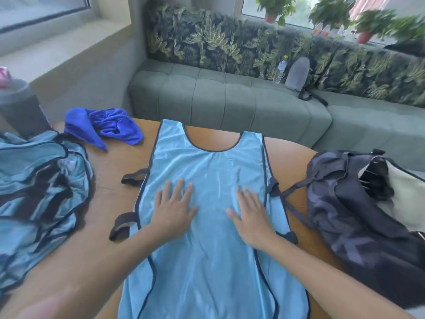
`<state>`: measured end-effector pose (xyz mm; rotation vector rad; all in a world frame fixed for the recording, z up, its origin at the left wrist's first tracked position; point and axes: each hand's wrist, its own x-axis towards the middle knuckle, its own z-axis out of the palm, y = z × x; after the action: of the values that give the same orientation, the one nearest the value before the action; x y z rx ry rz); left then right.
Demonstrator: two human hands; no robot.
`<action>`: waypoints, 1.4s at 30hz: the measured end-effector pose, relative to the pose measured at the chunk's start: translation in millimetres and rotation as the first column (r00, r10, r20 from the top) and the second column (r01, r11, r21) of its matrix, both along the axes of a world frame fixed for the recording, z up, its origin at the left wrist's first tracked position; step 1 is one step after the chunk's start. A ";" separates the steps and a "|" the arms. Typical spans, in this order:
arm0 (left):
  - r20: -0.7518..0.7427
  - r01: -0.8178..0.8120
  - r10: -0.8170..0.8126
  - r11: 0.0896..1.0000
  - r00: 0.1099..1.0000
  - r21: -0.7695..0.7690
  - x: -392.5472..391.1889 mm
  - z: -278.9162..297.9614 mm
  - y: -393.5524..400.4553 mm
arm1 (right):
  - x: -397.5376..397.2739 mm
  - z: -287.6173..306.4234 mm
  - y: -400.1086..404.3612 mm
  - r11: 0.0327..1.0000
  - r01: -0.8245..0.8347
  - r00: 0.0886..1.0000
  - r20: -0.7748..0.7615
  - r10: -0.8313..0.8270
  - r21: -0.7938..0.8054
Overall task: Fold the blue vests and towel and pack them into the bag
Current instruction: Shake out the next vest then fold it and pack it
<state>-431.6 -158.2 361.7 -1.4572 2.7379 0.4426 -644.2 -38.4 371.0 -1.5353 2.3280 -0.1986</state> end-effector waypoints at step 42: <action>0.067 0.050 -0.031 0.951 0.997 -0.305 77.2 43.2 114.5 | 15.7 11.9 183.1 0.957 0.177 0.950 -0.214 -0.227 -0.228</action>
<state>-354.4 -43.7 404.9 -1.4370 2.8788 -0.0341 -628.5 144.7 382.9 -1.4791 2.7343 -0.3327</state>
